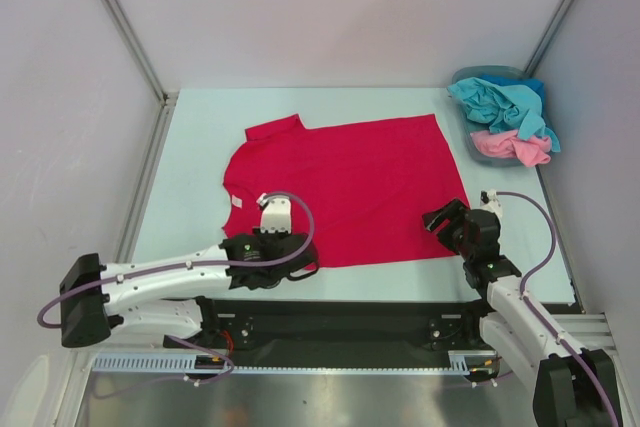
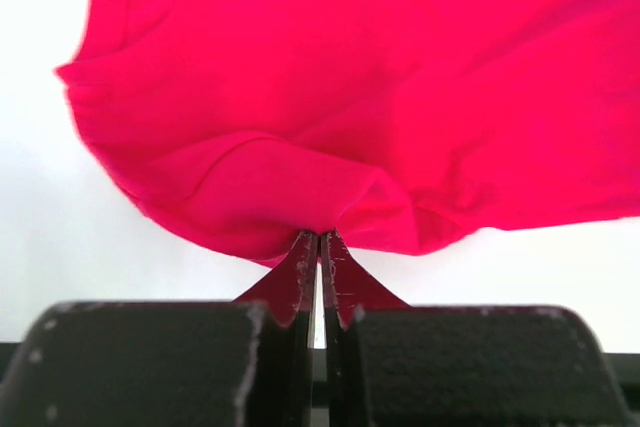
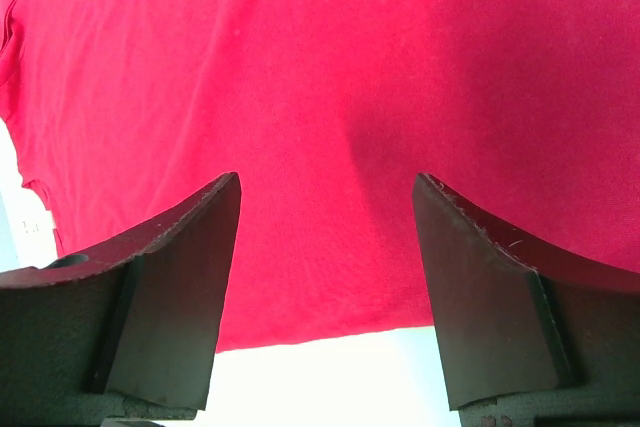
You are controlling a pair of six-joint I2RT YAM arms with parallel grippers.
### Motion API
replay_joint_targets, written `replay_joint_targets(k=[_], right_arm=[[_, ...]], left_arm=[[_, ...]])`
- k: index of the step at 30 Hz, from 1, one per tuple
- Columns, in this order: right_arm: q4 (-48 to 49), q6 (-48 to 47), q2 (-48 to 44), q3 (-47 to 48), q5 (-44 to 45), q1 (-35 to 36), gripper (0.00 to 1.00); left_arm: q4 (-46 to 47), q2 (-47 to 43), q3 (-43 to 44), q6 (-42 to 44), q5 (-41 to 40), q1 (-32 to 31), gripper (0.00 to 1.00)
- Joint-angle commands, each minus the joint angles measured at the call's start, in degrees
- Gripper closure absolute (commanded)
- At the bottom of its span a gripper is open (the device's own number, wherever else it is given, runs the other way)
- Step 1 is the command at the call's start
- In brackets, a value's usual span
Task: Fold and stack the t-shirts
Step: Flatten the tshirt out
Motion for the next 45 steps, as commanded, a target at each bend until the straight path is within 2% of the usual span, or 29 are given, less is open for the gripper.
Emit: replay_joint_targets(k=[1, 7, 13, 22, 30, 33, 36, 39, 40, 43, 45], right_arm=[[2.0, -0.6, -0.7, -0.3, -0.5, -0.2, 0.26], [2.3, -0.5, -0.4, -0.5, -0.8, -0.3, 0.26], [2.7, -0.3, -0.7, -0.9, -0.8, -0.3, 0.26], [2.1, -0.5, -1.4, -0.9, -1.0, -0.3, 0.26], [2.3, -0.5, -1.8, -1.2, -1.3, -0.3, 0.26], [2.2, -0.8, -2.0, -1.0, -1.4, -0.3, 0.26], [2.2, -0.9, -1.9, -1.0, -1.3, -0.4, 0.26], [2.3, -0.9, -1.8, -1.1, -1.3, -0.4, 0.26], [2.4, -1.0, -1.8, -1.1, -1.4, -0.5, 0.25], [3.0, -0.8, -1.5, -1.3, -1.3, -0.5, 0.25], [3.4, -1.0, -0.9, -1.2, -1.4, -0.5, 0.25]], left_arm=[[-6.1, 1.1, 3.4, -1.0, -3.7, 0.5, 0.95], [-11.9, 3.2, 4.6, -6.6, -5.0, 1.6, 0.91], [-15.8, 5.3, 6.0, -10.7, -6.2, 6.0, 0.88], [-8.0, 11.3, 10.6, -3.5, -5.7, 10.0, 0.88], [0.8, 14.1, 11.8, 4.3, -3.3, 17.6, 0.89], [1.5, 14.6, 13.0, 5.7, -1.6, 17.7, 0.89], [3.5, 12.8, 10.5, 5.3, 1.1, 15.7, 0.88], [5.0, 9.9, 6.4, 3.3, 2.7, 12.0, 0.79], [5.5, 9.2, 5.3, 2.8, 3.2, 10.3, 0.7], [7.1, 4.9, 0.2, 1.4, 5.5, 8.4, 0.6], [7.9, 0.5, -3.6, 1.0, 6.9, 8.1, 0.58]])
